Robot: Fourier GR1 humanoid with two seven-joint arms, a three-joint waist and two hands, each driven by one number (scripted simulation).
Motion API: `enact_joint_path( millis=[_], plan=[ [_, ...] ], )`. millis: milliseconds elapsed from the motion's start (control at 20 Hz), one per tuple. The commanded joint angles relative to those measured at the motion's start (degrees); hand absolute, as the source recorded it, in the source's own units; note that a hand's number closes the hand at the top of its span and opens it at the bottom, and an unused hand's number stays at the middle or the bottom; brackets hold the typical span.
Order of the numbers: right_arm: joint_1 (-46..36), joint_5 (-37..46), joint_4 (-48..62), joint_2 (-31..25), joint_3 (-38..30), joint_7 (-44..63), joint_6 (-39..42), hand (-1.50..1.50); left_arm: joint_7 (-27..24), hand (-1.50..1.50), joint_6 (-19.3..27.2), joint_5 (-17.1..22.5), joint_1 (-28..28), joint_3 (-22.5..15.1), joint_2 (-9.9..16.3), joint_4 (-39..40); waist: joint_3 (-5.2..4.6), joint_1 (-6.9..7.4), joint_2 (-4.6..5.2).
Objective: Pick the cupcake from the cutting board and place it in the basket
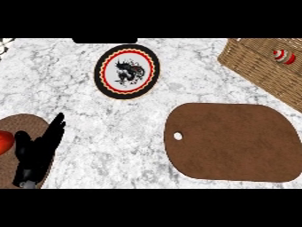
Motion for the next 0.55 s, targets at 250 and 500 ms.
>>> enact_joint_path(
  millis=[250,500],
  plan=[
    [2.08,-2.58,-6.49,-2.51,-2.61,2.7,-2.72,-1.5,0.79,0.0,0.64,-1.37,4.9,-1.16,-2.04,5.76,-0.92,-1.46,0.2],
    [7.37,-4.88,-12.99,-5.4,-4.16,4.28,0.93,-1.5,-1.28,0.0,-0.68,-0.4,7.16,0.68,-1.05,6.73,-1.01,-3.58,-0.43]
  ],
)
